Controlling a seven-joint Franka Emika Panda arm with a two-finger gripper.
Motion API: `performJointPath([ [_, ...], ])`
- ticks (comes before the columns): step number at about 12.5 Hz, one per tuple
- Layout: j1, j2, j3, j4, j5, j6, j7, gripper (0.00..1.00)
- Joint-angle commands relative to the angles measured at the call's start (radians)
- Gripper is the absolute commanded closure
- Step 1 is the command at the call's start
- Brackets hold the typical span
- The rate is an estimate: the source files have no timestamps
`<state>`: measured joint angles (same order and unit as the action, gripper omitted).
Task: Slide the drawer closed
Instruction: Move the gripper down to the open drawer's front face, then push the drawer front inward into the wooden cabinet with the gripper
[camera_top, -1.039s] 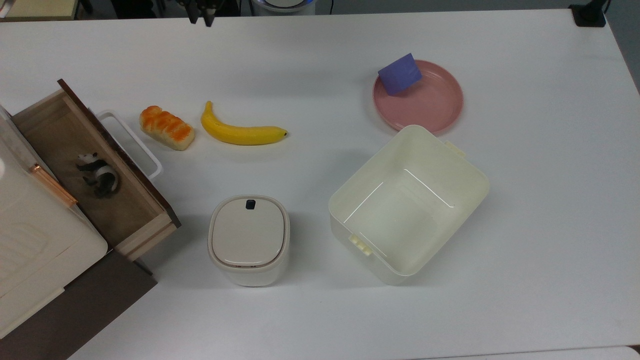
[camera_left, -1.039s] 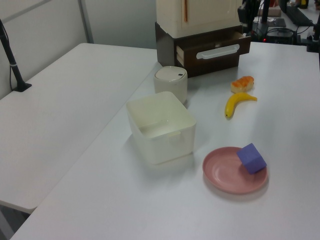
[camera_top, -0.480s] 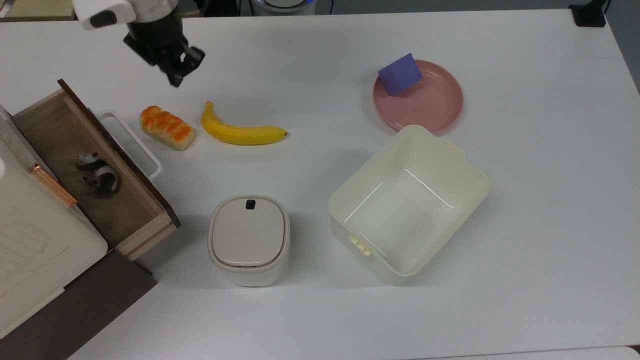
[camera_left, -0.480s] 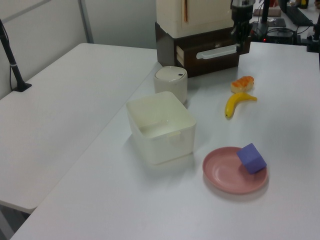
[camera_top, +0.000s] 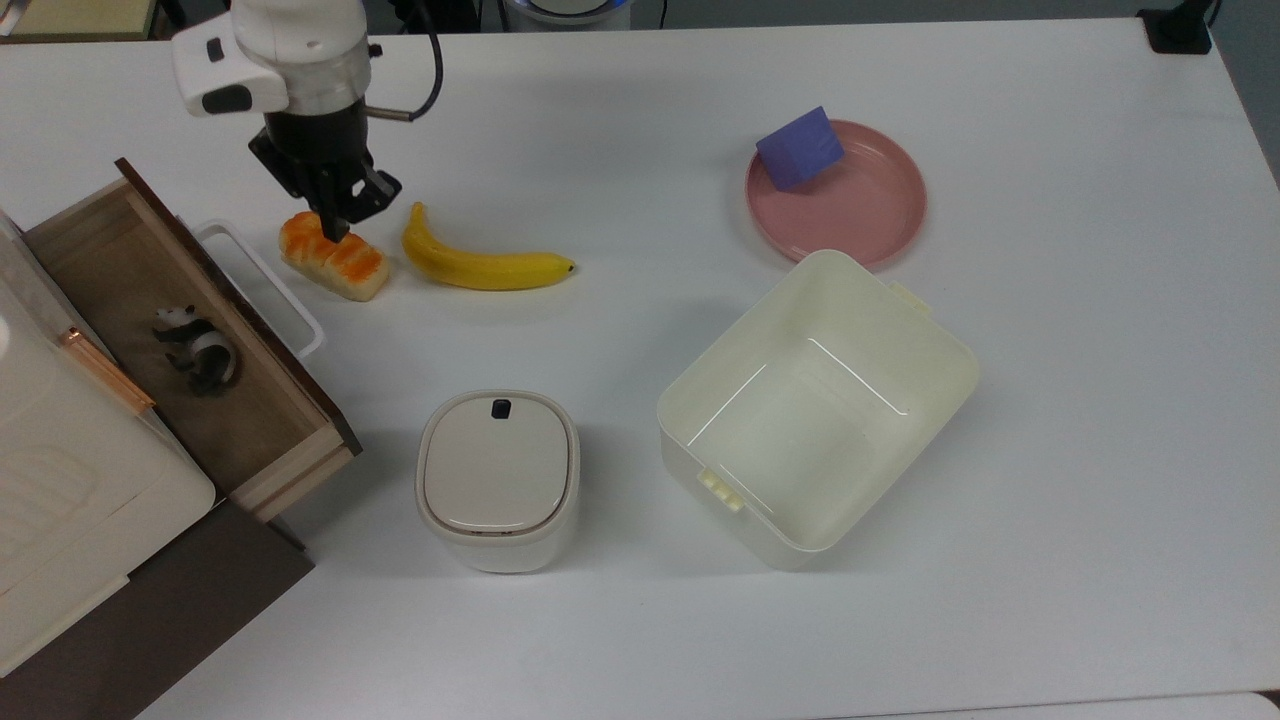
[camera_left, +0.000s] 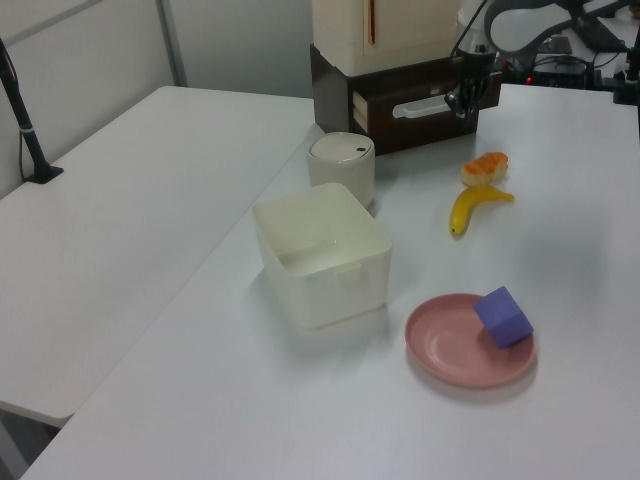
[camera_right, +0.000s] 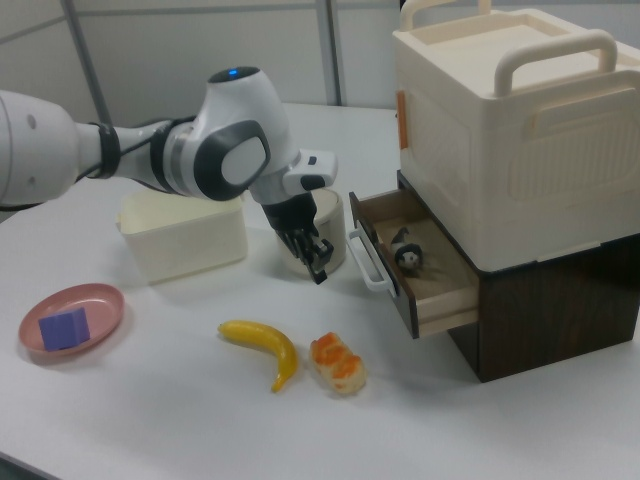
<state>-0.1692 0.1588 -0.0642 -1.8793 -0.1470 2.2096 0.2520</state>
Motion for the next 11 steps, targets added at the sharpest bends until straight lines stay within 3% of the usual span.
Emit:
performJointPath([
  [1,-0.018,0.056,-0.003,-0.008,-0.023,0.146,0.111,1.0],
  [6,-0.087,0.094,-0.005,-0.001,-0.025,0.359,0.289,1.0],
  [11,-0.142,0.152,-0.006,0.069,-0.037,0.436,0.401,1.0],
])
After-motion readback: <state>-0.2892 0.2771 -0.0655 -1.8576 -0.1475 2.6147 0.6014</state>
